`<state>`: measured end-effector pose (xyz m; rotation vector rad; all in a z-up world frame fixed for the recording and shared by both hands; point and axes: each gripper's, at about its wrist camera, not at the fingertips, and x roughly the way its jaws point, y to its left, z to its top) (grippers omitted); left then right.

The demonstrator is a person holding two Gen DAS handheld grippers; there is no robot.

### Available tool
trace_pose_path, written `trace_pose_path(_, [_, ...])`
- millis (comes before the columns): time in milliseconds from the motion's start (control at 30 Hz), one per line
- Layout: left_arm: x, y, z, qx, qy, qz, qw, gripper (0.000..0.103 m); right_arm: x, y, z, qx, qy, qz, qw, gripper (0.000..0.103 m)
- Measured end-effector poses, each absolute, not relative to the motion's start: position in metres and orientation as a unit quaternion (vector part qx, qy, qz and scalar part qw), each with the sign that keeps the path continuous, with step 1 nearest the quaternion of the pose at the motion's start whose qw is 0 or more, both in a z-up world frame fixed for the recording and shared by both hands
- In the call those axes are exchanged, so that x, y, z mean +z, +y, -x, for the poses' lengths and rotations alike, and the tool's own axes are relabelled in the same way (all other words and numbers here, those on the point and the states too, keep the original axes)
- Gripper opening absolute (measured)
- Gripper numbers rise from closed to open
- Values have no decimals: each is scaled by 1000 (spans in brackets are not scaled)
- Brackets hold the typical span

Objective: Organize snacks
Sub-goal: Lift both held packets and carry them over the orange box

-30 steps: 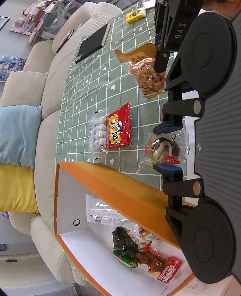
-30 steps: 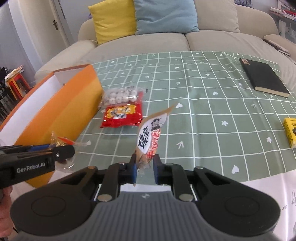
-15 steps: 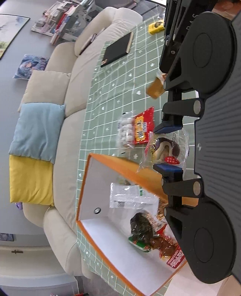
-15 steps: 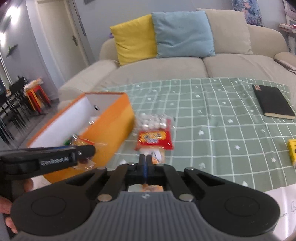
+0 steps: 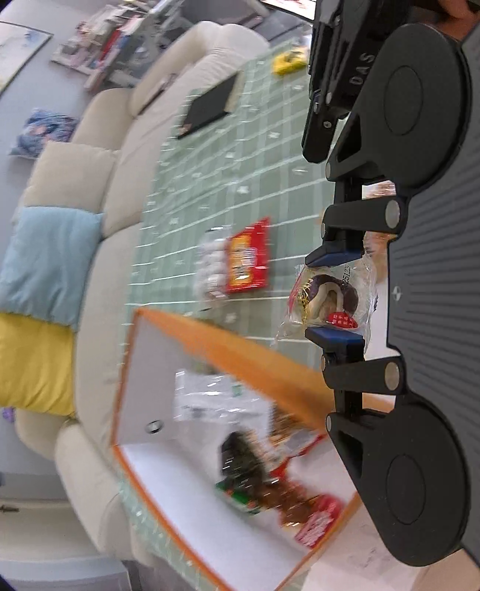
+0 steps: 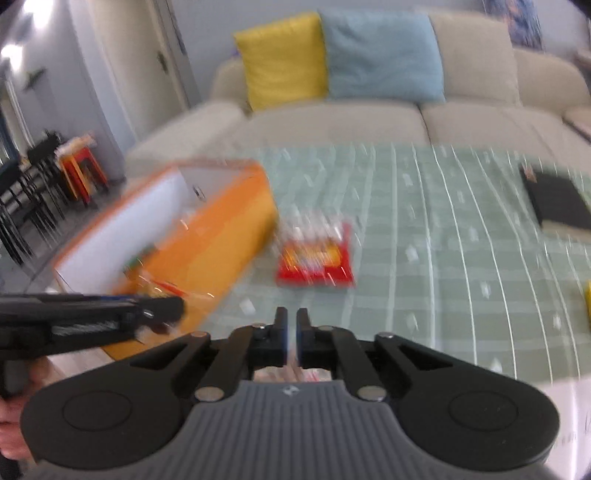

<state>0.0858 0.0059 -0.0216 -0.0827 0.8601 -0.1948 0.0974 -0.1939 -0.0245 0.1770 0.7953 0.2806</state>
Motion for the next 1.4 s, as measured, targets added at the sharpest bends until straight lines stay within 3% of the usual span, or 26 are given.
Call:
trace_pose_path(33, [-28,4,-85,-98,425,39,899,38,-32,-197,-97,126,396,-88,905,10])
trace_pose_path(67, [-33,2,-84,-103,433,39,895,38,-39,-200,-96,118,405,-91,902,26])
trace_pose_path(133, [-45,0,-83,-110,445,38,888,38,-52,-203,-94,114,419,-97,896,48])
trace_pose_path(200, [-55,-1,-82,-107,457,29,883,38,-62,-200,-94,125,432,-99,888,49])
trace_pose_path(300, [-63,5,-80,-91,467,28,879,38,-71,-193,-91,150,441,-89,880,68])
trace_pose_path(367, [-64,10,-79,-85,467,26,880,38,-75,-187,-88,164,442,-75,879,91])
trace_pose_path(433, [-64,11,-78,-81,466,23,881,38,-79,-179,-89,174,444,-62,877,95])
trace_pose_path(733, [-71,11,-80,-85,471,23,878,38,-108,-160,-108,164,469,-21,868,95])
trace_pose_path(867, [-72,11,-81,-86,471,23,877,38,-106,-155,-105,165,457,5,874,80])
trace_pose_path(1067, [-70,9,-80,-88,468,21,879,38,-101,-154,-101,171,448,2,878,70])
trace_pose_path(1400, [-29,12,-75,-99,417,35,903,38,-61,-161,-95,166,395,-19,903,69])
